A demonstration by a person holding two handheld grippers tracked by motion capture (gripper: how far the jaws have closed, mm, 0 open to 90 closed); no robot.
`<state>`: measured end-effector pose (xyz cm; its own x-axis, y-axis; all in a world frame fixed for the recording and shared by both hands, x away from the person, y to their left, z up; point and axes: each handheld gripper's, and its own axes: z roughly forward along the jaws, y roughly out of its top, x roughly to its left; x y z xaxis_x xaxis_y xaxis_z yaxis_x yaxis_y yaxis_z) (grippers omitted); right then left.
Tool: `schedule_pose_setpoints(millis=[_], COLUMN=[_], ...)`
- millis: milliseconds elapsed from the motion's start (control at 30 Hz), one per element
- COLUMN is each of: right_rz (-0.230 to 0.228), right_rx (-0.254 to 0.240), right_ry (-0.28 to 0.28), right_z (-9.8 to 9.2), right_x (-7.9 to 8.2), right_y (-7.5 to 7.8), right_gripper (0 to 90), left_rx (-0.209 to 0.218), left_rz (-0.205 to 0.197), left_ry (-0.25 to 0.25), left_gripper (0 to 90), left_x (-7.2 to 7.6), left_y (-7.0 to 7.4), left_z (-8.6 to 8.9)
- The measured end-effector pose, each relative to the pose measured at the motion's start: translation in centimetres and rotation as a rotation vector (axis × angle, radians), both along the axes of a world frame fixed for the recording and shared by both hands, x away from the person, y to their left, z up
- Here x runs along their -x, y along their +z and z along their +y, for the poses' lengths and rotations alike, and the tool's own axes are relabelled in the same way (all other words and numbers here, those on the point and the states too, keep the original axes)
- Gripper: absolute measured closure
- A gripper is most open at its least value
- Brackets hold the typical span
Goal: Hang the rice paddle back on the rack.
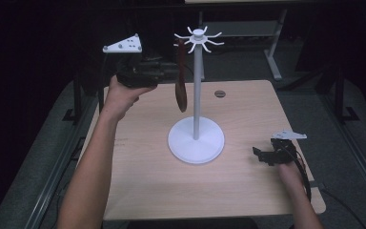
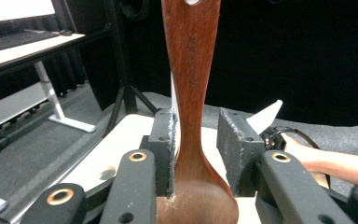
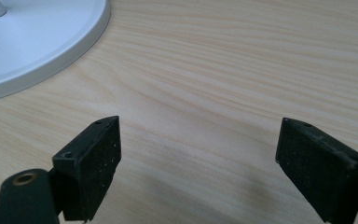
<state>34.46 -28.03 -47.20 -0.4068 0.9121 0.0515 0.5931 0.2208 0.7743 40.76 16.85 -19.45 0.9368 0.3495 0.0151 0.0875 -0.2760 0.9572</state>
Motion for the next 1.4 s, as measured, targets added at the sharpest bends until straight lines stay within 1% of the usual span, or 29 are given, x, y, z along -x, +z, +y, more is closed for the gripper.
schedule_pose_setpoints(millis=[133,200,300,500,567,700,767,933,1000,1033,1133,1367,1400], right_rz=[0.002,0.002,0.001,-0.001,-0.002,-0.001,-0.001,0.005,0.005,0.004,0.001,0.003,0.003], right_rx=[0.005,0.003,0.001,-0.001,0.002,0.002,0.005,0.004,0.004,0.002,0.003,0.005,0.005], right_ry=[0.004,0.005,0.005,0.006,0.005,0.002,0.002,-0.001,-0.001,-0.002,-0.001,0.0,0.0], right_z=[0.0,-0.1,-0.1,-0.1,-0.1,-0.1,0.0,0.1,0.1,0.1,0.1,0.2,0.2], right_x=[0.0,0.0,0.0,0.0,0.0,0.0,0.0,0.0,0.0,0.1,0.1,0.1,0.1], right_y=[0.0,-0.1,-0.1,0.0,0.0,0.0,0.0,0.0,0.0,0.0,0.0,0.0,0.0], right_gripper=[13.5,13.5,13.5,13.5,13.5,13.5,13.5,13.5,13.5,13.5,13.5,13.5,13.5], left_rx=[-0.016,-0.031,-0.039,-0.076,-0.095,-0.131,-0.147,-0.156,-0.17,-0.169,-0.202,-0.227,-0.238], left_rz=[0.013,0.015,0.021,0.034,0.045,0.063,0.071,0.073,0.069,0.078,0.082,0.099,0.101], left_ry=[0.016,0.028,0.042,0.079,0.096,0.125,0.146,0.185,0.199,0.206,0.227,0.268,0.277], left_gripper=[58.3,56.2,50.3,42.0,37.8,32.7,31.1,27.7,27.4,27.4,26.6,25.6,25.3], left_x=[0.2,0.5,0.7,1.2,1.3,1.6,1.7,2.2,2.4,2.6,2.9,3.5,3.6], left_y=[-0.2,-0.2,-0.3,-0.8,-1.0,-1.8,-2.2,-3.3,-3.8,-4.0,-4.8,-6.8,-7.3], left_z=[0.4,0.6,0.9,1.4,1.6,2.0,2.4,3.3,3.7,3.7,4.1,4.9,5.0])
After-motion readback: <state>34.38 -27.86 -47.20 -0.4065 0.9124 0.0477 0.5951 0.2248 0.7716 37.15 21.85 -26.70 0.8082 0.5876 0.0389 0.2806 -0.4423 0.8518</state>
